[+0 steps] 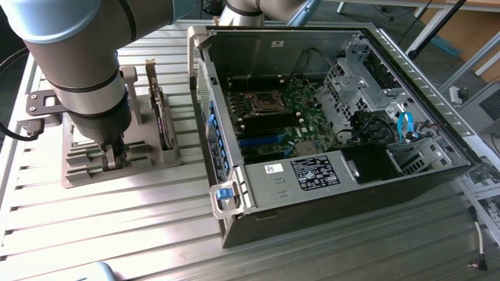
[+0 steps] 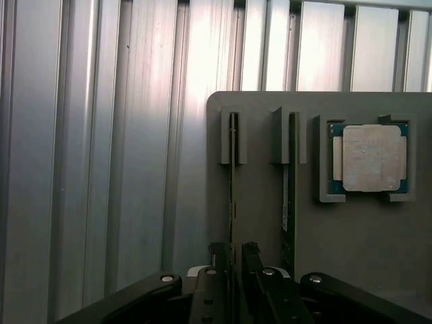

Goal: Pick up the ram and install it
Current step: 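Pick up the ram and move it above insertion slot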

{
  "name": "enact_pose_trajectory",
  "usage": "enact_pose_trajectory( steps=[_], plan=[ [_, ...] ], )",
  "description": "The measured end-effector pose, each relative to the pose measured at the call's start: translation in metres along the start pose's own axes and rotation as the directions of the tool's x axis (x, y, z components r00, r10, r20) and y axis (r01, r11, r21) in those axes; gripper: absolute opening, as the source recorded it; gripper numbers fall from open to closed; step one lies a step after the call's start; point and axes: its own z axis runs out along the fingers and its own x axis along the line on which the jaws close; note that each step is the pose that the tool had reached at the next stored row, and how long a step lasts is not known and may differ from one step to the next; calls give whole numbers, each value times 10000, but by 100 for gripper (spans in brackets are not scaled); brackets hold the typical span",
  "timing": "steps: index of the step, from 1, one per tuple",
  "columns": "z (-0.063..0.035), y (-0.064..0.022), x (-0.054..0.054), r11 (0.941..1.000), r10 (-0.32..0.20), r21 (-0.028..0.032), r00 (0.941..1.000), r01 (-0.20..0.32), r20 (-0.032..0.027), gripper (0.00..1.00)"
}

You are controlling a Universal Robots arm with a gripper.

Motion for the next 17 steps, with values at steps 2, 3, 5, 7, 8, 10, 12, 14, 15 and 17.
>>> enact_pose_trajectory(
  steps=[2,3,5,7,8,10,12,14,15,17],
  plan=[
    [3,-1,-4,10000,0,3,10000,0,2,24],
    [2,-1,-5,10000,0,1,10000,0,1,24],
    [3,-1,-9,10000,0,2,10000,0,1,24],
    [3,-1,-10,10000,0,2,10000,0,1,24],
    [3,-1,-10,10000,0,1,10000,0,1,24],
    [5,-1,-10,10000,0,-1,10000,0,-1,24],
    [9,-1,-11,10000,0,0,10000,0,-1,24],
    [16,-1,-11,10000,0,2,10000,0,-1,24],
    [16,-1,-11,10000,0,1,10000,0,-2,24],
    [17,-1,-11,10000,0,0,10000,0,-3,24]
  ],
)
